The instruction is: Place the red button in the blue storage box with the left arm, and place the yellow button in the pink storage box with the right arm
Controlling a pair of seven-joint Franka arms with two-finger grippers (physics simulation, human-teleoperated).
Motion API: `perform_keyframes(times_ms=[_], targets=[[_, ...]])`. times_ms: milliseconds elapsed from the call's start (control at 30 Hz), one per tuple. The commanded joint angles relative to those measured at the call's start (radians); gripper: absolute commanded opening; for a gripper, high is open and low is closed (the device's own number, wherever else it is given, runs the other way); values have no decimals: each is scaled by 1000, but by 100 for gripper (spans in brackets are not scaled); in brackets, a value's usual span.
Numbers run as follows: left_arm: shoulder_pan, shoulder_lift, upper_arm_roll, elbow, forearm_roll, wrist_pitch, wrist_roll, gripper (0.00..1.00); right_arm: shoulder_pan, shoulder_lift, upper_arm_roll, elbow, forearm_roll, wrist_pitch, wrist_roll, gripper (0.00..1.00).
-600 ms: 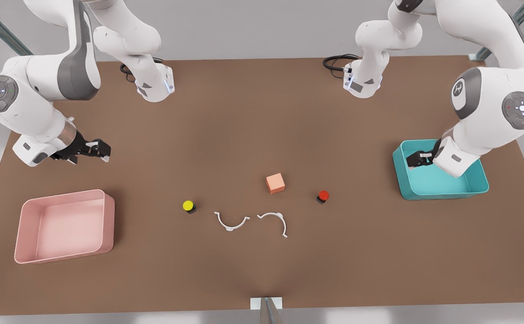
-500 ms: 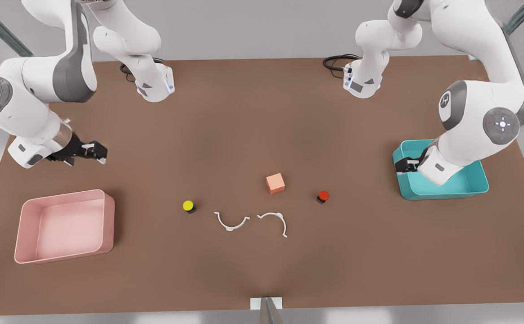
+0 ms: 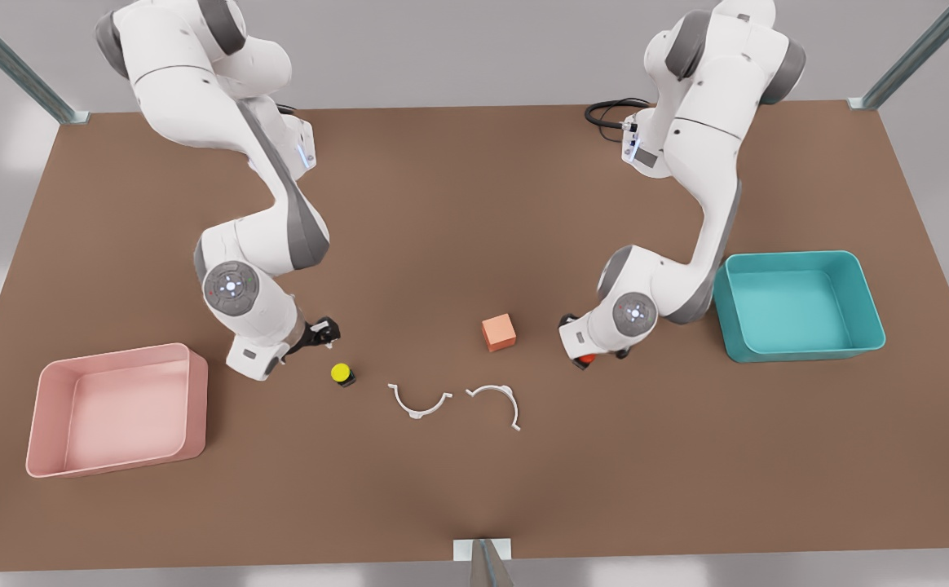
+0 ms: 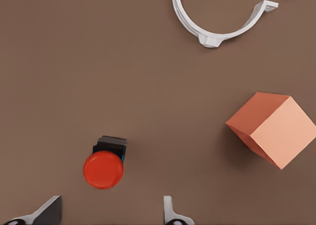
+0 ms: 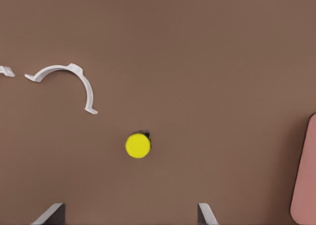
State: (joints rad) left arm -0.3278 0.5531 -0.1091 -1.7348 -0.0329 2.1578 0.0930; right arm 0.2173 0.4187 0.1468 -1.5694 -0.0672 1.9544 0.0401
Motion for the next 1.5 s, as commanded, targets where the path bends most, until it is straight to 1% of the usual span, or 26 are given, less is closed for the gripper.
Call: perform_keyframes(times_ms=[0,100,167,233,333,433,500,600,633,667,733,767,800,833,867,900,933,967,1033,1133,1233,1333,1367,1400,1433,1467], targets=[[4,-1,0,-48,-1,301,248,100,17,58,-1,9,-25,208,136,100],[6,7,5,-84,1,356,274,100,53,123,0,12,-23,273,144,100],[4,18,5,-95,1,358,275,100,56,155,0,6,-25,299,142,100],[3,28,5,-118,4,358,275,100,54,150,2,-38,-23,301,142,100],[4,61,5,-124,4,358,275,100,-10,146,50,-103,-22,320,130,100],[4,84,5,-135,4,359,275,100,-41,158,56,-130,-22,345,130,100],[4,84,5,-132,2,359,274,93,-44,175,56,-130,-22,347,132,100],[4,84,3,-124,1,363,274,92,-42,193,65,-132,-22,345,130,100],[4,84,3,-124,1,363,274,82,-41,196,65,-133,-22,345,130,100],[6,84,3,-124,1,363,274,67,-42,199,65,-133,-22,345,130,99],[6,82,5,-124,2,363,274,55,-62,212,65,-133,-22,347,113,99],[7,80,5,-124,2,361,274,52,-62,215,65,-141,-22,359,112,99],[16,71,5,-123,2,359,274,49,-62,215,65,-161,-22,385,112,97],[20,51,5,-121,2,358,272,48,-59,213,65,-162,-22,391,113,90],[26,27,5,-121,2,355,266,47,-58,213,66,-162,-22,389,115,70],[32,-4,5,-123,2,341,266,46,-59,215,73,-162,-20,389,115,64],[50,-54,5,-123,2,277,272,44,-65,215,73,-162,-22,391,113,64],[88,-116,5,-127,2,168,327,44,-68,216,73,-162,-22,393,113,64],[200,-211,5,-152,1,8,494,44,-78,229,71,-159,-23,416,112,64],[424,-283,5,-154,-1,-179,867,44,-87,242,71,-161,-23,432,112,65],[579,-303,9,-178,7,-225,1108,45,-90,256,71,-162,-25,445,97,65],[658,-292,9,-203,28,-227,1194,46,-110,278,71,-162,-25,460,72,65],[678,-292,15,-221,42,-231,1212,49,-110,279,71,-164,-25,460,72,64],[681,-283,19,-221,48,-256,1222,90,-110,279,71,-164,-25,460,73,64],[679,-275,22,-219,65,-288,1208,100,-108,279,71,-164,-23,460,73,58],[679,-268,22,-219,88,-302,1159,100,-110,279,71,-164,-23,460,73,55]])
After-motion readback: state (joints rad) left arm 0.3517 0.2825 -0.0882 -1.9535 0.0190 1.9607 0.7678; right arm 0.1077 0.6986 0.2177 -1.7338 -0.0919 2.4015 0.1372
